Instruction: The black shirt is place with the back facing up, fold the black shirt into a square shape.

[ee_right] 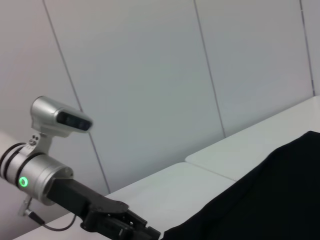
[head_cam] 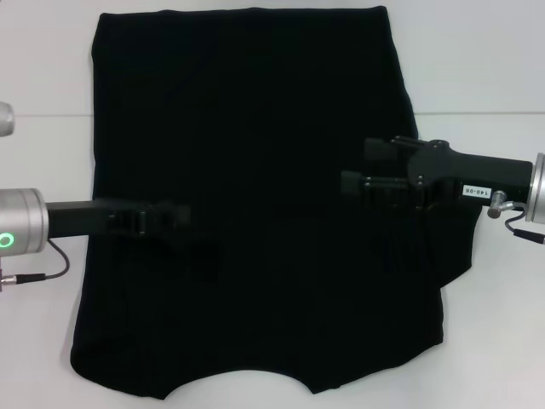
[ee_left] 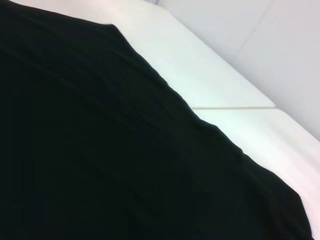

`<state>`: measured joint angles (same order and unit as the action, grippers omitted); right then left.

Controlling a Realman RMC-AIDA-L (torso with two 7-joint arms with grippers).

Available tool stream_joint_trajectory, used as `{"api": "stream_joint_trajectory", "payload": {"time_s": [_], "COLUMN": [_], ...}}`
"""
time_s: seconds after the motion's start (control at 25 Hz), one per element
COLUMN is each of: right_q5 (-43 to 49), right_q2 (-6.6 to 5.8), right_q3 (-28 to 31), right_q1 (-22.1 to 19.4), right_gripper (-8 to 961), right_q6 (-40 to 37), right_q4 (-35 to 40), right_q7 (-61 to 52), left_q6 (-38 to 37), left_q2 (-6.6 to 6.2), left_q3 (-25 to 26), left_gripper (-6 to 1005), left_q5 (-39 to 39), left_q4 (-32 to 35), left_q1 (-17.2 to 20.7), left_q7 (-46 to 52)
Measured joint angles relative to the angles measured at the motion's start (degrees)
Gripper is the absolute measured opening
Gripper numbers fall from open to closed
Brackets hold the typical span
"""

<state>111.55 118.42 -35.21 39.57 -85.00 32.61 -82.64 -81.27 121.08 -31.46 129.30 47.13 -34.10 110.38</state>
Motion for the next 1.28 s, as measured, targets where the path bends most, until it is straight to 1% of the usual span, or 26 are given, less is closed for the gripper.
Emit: {"api": "stream_joint_trajectory", "payload": {"time_s": [0.16,0.32,0.36,0.4,0.56,0.8,0.88,1.12,1.28], "right_q5": [0.0,0.0,0.0,0.0,0.0,0.0,0.0,0.0,0.0], "right_q2": [-0.26,-0.30,-0.31,-0.30,-0.27,-0.20,-0.20,-0.12,-0.12], "right_q3": [0.4,0.6,0.6,0.6,0.6,0.6,0.7,0.9,1.0], "right_q1": [-0.1,-0.2,-0.2,-0.2,-0.2,-0.1,-0.1,-0.2,-0.3], "right_gripper": [912,911,911,911,911,911,911,912,912], "right_q6": [0.4,0.4,0.4,0.4,0.5,0.5,0.6,0.7,0.7], "right_q4": [0.0,0.0,0.0,0.0,0.0,0.0,0.0,0.0,0.0], "right_q7": [-0.5,-0.5,-0.5,-0.5,-0.6,-0.6,-0.6,-0.6,-0.6], "left_q6": [4.1,12.8,16.9,16.9,21.4,23.6,24.3,25.3,25.3], "left_q2": [-0.13,-0.02,0.05,0.05,-0.01,0.07,0.06,-0.23,-0.24], "left_q3": [3.0,4.0,4.0,4.0,3.8,3.6,3.6,3.5,3.3], "left_gripper": [337,476,511,535,631,775,969,963,925], "left_q5": [0.4,1.2,2.0,2.0,4.6,5.0,5.1,5.1,5.1], "left_q4": [-1.0,-1.6,-2.1,-2.1,-3.7,-4.7,-5.2,-7.1,-7.2], "left_q1": [0.5,1.6,1.8,1.8,1.3,1.0,0.8,-0.1,-0.4], "left_q7": [1.4,6.2,7.8,7.8,9.4,9.4,9.3,8.8,8.8]}}
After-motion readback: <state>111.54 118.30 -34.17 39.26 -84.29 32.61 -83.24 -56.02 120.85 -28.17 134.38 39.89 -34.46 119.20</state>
